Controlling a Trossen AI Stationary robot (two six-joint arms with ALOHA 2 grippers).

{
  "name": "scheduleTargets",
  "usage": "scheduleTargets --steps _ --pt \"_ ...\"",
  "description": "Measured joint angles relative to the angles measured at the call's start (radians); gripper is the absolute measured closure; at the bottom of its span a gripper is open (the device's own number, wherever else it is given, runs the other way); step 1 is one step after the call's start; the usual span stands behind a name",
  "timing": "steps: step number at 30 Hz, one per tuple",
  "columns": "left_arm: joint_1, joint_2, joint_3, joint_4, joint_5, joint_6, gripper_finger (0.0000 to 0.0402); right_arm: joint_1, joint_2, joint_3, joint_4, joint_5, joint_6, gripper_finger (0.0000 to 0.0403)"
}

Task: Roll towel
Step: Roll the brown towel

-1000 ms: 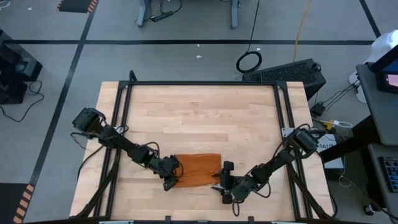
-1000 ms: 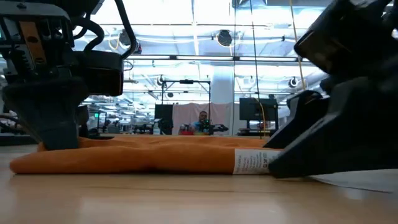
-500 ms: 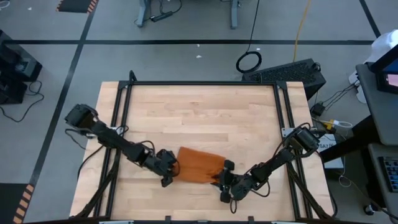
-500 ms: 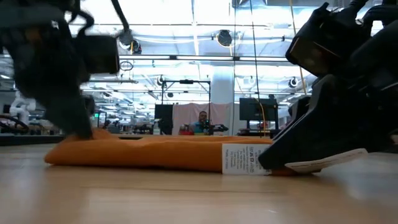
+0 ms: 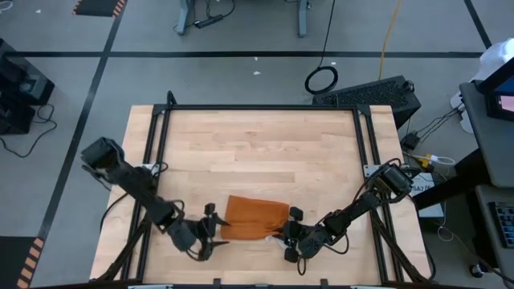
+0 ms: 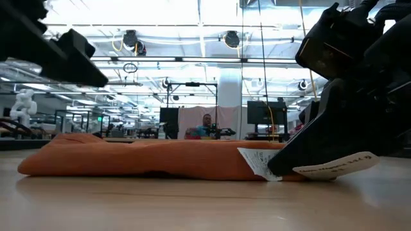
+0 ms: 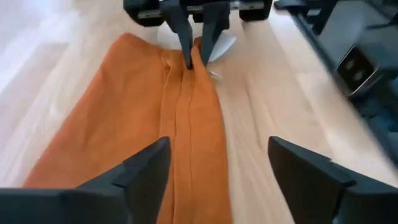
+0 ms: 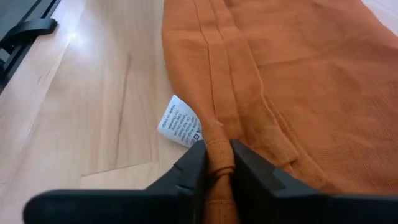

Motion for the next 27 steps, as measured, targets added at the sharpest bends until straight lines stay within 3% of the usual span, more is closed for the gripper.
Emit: scheduleTargets --steps 3,8,17,20,27 --pt "-0.030 0.087 0.009 0.016 -0.058 0.022 0.0092 -0.002 0.000 0.000 0.000 -0.001 0.015 0.0348" --pt "-0.042 0.189 0.014 0.018 -0.065 0.005 0.0048 -0.002 0.000 -0.001 0.005 -0.001 0.020 0.0351" --pt "-0.006 0.257 0.018 0.043 -0.019 -0.077 0.0043 -0.005 0.000 -0.001 0.005 -0.002 0.019 0.0351" --pt "0.011 0.260 0.018 0.043 -0.003 -0.100 0.0056 -0.004 0.000 -0.001 0.004 -0.002 0.019 0.0351" --pt "0.019 0.248 0.018 0.015 -0.009 -0.115 0.0136 -0.004 0.000 -0.001 0.002 -0.001 0.019 0.0351"
